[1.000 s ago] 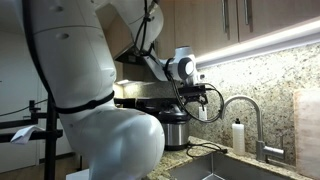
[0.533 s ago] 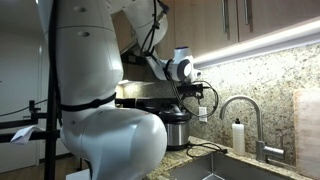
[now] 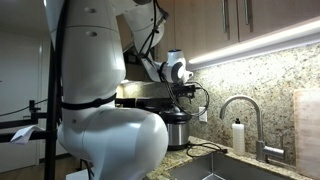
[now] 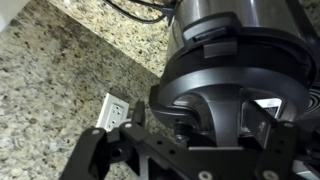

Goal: Uncover the cooker

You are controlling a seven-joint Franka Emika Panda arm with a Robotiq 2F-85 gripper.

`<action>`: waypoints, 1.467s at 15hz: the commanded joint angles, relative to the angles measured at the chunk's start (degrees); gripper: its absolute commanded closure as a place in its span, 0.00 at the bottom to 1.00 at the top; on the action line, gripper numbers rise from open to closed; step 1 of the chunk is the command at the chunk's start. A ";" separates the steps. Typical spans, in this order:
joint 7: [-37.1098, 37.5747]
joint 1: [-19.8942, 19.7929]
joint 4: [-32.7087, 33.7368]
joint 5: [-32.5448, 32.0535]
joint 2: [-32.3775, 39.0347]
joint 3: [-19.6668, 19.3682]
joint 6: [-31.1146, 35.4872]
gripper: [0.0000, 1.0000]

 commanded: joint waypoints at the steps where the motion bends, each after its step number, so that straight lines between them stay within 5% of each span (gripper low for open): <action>1: -1.21 -0.63 4.02 -1.41 4.64 2.52 3.57 0.00; 4: -3.93 0.78 8.32 -0.15 8.97 1.58 6.06 0.00; 7: -14.37 3.36 15.43 8.48 18.14 0.84 7.37 0.00; 12: -30.96 2.28 24.66 23.78 27.17 7.37 4.56 0.00; 17: -28.06 2.78 23.38 22.47 25.82 6.87 6.77 0.00; 18: -26.99 2.96 22.55 21.72 25.26 6.31 7.42 0.06; 19: -25.90 3.18 21.88 20.63 24.77 5.54 7.63 0.26; 22: -24.79 3.40 20.77 19.87 24.53 4.15 7.86 0.47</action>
